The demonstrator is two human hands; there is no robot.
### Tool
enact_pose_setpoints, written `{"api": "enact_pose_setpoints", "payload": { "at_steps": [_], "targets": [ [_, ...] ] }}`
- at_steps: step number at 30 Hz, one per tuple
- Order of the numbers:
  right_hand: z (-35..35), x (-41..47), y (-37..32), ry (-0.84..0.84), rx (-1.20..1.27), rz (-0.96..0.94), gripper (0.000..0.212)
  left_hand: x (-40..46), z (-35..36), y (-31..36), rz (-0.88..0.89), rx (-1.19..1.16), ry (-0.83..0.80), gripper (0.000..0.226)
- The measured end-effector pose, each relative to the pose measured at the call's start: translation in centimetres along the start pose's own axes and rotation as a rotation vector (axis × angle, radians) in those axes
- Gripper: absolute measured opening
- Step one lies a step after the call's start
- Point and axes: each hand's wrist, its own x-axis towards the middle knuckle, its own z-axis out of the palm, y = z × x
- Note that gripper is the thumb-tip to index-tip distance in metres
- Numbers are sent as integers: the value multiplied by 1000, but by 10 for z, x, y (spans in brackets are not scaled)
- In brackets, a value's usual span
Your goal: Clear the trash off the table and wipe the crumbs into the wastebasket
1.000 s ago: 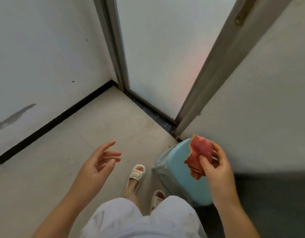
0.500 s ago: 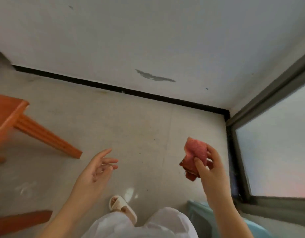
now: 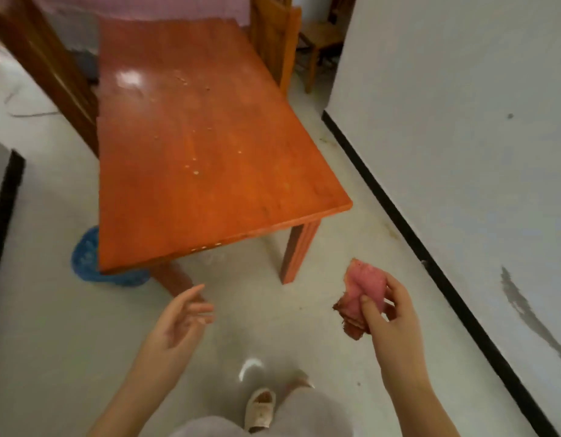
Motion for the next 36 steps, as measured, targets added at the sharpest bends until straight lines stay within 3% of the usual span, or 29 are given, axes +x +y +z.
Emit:
{"api": "enact_pose_setpoints", "payload": {
  "at_steps": [8,12,16,20,25,31,36],
  "targets": [
    [153,86,-41,-492,-41,-94,41,12,-69,0,-90,-44,449,46],
    [230,118,-59,-654,-124,-136,40,28,-93,14,-88,-32,599,46],
    [304,116,-75,-816,-187,-211,42,27,-121,10,-114,-76,795,42],
    [369,97,-81,-964,-216,-228,42,29,-169,-7,-166,-124,934,59],
    [459,60,-86,-930,-169,-214,43,45,-266,-28,-199,-82,857,41],
    [557,-14,-106,-858,-101,-111,38,52,-419,-24,-167,-33,772,47],
    [605,-26,-120,-804,-119,-69,42,95,-484,-33,-180,-31,659,37]
  ]
}}
